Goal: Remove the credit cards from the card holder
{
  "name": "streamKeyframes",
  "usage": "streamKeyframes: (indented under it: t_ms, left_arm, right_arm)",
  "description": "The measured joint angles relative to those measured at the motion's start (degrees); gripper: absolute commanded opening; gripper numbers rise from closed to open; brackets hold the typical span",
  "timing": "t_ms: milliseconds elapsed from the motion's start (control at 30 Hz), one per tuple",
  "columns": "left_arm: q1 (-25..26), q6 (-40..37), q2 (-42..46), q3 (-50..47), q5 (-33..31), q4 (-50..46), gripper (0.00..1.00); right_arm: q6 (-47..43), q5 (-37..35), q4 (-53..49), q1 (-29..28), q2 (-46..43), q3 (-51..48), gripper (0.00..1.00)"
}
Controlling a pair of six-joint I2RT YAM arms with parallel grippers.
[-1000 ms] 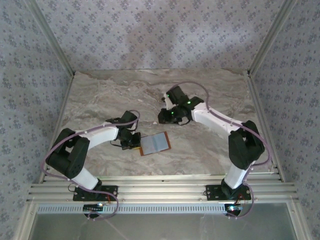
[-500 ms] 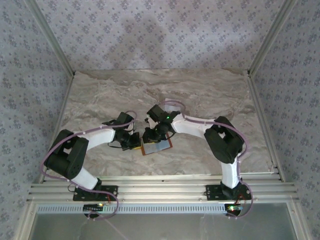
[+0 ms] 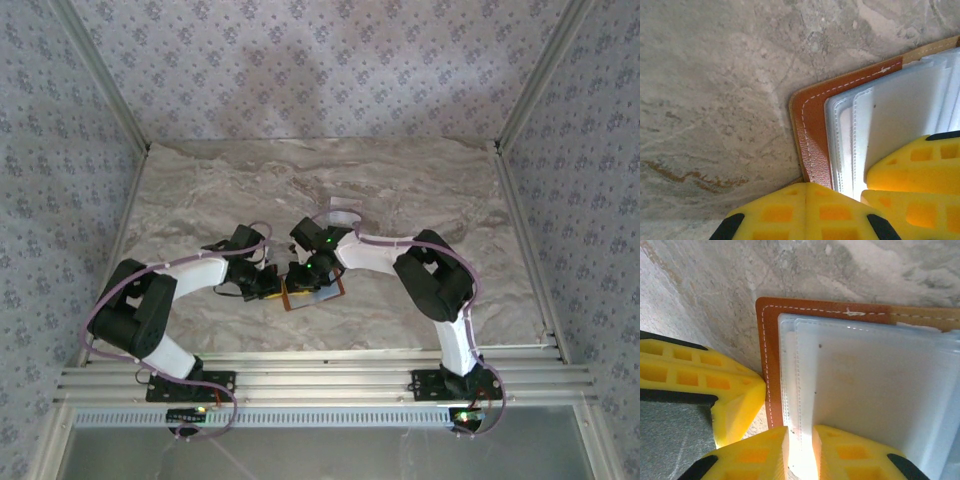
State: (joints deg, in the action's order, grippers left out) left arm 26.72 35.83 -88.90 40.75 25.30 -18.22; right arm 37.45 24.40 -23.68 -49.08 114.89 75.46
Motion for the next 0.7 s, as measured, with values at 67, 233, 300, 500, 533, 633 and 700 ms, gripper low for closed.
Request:
streamKeyframes:
  t_ms: [67,233,300,500,533,633,700]
  left_arm:
    - [0.0,-0.2,0.0,0.0,0.0,0.0,0.01]
    - [0.0,-0.4,0.0,0.0,0.0,0.0,0.01]
    - [0.0,-0.5,0.0,0.0,0.0,-0.1,0.01]
    - [0.0,-0.5,0.0,0.0,0.0,-0.2,0.01]
    - [0.0,-0.7,0.0,0.0,0.0,-0.2,0.01]
    - [0.0,-0.9,0.0,0.0,0.0,-0.2,0.01]
    - [0.0,-0.9,0.0,0.0,0.0,-0.2,0.01]
  right_arm:
    - [-0.3,-1.4,-1.3,-0.1,-0.1,0.5,0.27]
    - [-2.0,-4.5,-4.1,-0.4,-0.5,1.8,0.37]
    - [-2.5,-5.9,-5.0,-0.6,-0.8,2.0,0.40]
    - [-3.8,-10.3,-8.9,-1.3,-1.1,3.7,0.47]
    - [-4.0,-11.0,-9.6,-1.4,-1.1,4.0,0.48]
    - [-4.3,-13.2,-11.8,-1.7,-1.2,4.6,0.51]
    - [-4.5,-15.0,-13.3,-1.7,-1.2,4.8,0.52]
